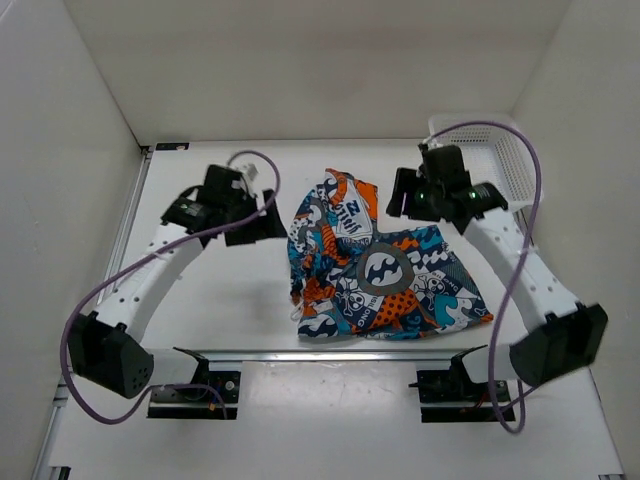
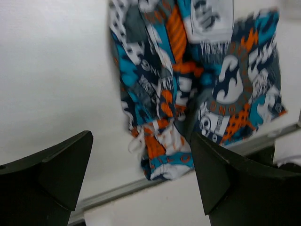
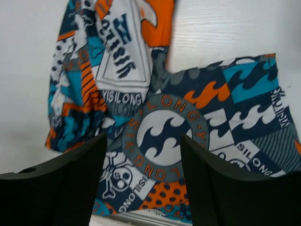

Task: Fold and stack the shorts
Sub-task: Flatten the shorts out

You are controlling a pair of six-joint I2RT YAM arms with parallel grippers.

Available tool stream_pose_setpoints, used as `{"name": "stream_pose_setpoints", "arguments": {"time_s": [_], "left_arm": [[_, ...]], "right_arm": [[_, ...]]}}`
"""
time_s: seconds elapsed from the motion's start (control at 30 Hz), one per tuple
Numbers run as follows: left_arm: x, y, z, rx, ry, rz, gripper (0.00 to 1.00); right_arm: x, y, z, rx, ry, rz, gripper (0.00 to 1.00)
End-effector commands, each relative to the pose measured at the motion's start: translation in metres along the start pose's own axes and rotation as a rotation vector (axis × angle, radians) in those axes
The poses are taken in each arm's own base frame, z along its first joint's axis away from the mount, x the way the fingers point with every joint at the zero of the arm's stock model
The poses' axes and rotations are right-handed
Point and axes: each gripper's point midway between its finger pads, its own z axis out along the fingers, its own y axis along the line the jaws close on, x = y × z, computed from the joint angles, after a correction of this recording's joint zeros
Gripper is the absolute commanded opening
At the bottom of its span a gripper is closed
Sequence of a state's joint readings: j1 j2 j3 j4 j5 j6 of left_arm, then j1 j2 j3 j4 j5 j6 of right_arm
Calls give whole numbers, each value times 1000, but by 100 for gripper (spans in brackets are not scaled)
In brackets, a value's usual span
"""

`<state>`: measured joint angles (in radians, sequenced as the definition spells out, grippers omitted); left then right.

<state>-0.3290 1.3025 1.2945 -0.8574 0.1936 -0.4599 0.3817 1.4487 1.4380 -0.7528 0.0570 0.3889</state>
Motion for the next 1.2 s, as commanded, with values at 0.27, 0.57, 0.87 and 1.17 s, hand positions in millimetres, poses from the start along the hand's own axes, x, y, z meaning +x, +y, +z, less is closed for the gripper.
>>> {"name": "stream_pose_setpoints", "arguments": {"time_s": [0.27,0.57,0.87,1.17], "left_arm": [[91,-48,99,-83,274,63,100],[54,-8,145,-160,306,-14,29],[-79,29,76,-130,2,-167,10],[-126,90,117,-362,119,-221,100]], "right_arm": [[149,-15,3,-4,219,57,90],[125,-30,-12,79,140,25,93],[115,-37,-10,98,118,25,94],[122,-34,-2,85,154,26,94]]}}
